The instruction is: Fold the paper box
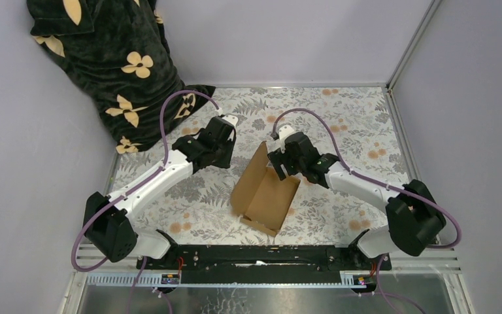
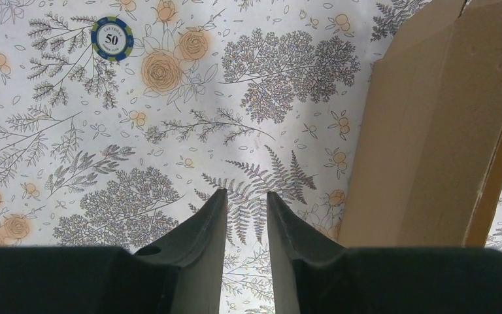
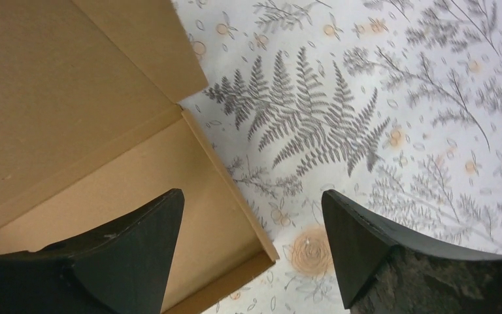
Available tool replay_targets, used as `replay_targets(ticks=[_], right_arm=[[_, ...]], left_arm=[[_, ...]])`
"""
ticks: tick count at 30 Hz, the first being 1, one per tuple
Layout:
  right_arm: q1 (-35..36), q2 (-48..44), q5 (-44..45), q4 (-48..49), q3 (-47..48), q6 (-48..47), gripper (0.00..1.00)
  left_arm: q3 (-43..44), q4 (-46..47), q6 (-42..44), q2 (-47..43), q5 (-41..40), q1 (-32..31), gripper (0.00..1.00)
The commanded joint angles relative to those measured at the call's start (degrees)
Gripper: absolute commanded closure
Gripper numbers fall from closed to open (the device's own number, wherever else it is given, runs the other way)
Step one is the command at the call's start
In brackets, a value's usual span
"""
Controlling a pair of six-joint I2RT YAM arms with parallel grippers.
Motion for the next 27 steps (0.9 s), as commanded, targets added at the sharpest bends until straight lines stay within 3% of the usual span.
replay_targets(ticks=[1, 14, 27], right_arm=[[-0.3, 3.9, -5.9, 4.0, 5.0, -9.0, 0.17], [-0.3, 8.5, -8.4, 18.6, -3.4, -5.5, 0.30], [-0.3, 11.4, -6.5, 21.9, -4.0, -3.2, 0.46]], left_arm=[[0.1, -0.8, -0.4, -1.9, -1.3, 0.2, 0.65], [-1.7, 0.4, -0.6, -3.4, -1.4, 1.5, 0.63], [-4.8, 4.9, -1.6, -7.9, 5.4, 7.3, 0.58]])
